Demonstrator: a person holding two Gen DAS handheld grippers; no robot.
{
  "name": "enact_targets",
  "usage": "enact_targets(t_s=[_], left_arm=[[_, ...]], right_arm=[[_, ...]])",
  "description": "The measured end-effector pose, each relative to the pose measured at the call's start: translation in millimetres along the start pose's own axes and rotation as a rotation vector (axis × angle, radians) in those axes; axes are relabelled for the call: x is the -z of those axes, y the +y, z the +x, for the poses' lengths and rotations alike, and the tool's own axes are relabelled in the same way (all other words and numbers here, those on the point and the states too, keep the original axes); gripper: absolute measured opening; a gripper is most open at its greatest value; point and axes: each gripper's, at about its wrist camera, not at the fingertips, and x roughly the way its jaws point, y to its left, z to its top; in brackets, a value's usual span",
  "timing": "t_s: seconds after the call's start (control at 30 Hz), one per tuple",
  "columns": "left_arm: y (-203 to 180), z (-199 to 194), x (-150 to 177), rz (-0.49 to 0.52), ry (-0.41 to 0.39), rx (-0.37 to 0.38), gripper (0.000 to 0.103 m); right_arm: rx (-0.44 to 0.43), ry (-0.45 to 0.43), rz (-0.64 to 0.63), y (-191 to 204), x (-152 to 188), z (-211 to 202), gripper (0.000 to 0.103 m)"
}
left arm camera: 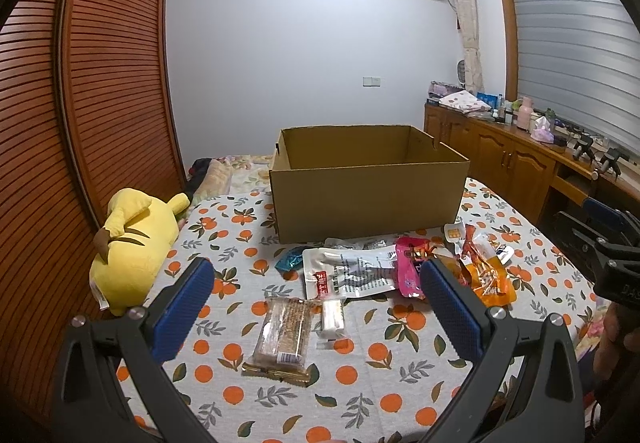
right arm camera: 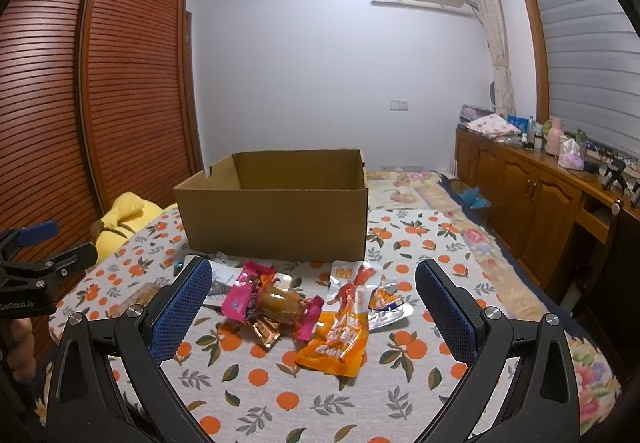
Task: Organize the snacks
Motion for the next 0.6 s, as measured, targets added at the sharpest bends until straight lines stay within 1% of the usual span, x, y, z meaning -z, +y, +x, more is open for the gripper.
enact_targets(t_s=[0.27, 0.6], left_arm=[[3.8, 9.4, 8.5, 0.004, 0.025, 0.01, 0.103], [25.7, 40.9, 24.1, 0.014, 0.11, 0.028, 0.102]], right_arm=[[0.002, 0.016, -0.013, 1.6, 4.1, 5.6, 0.103], [-0.023, 0.074, -0.053, -4.0, 11.8, 31.1, 0.103]])
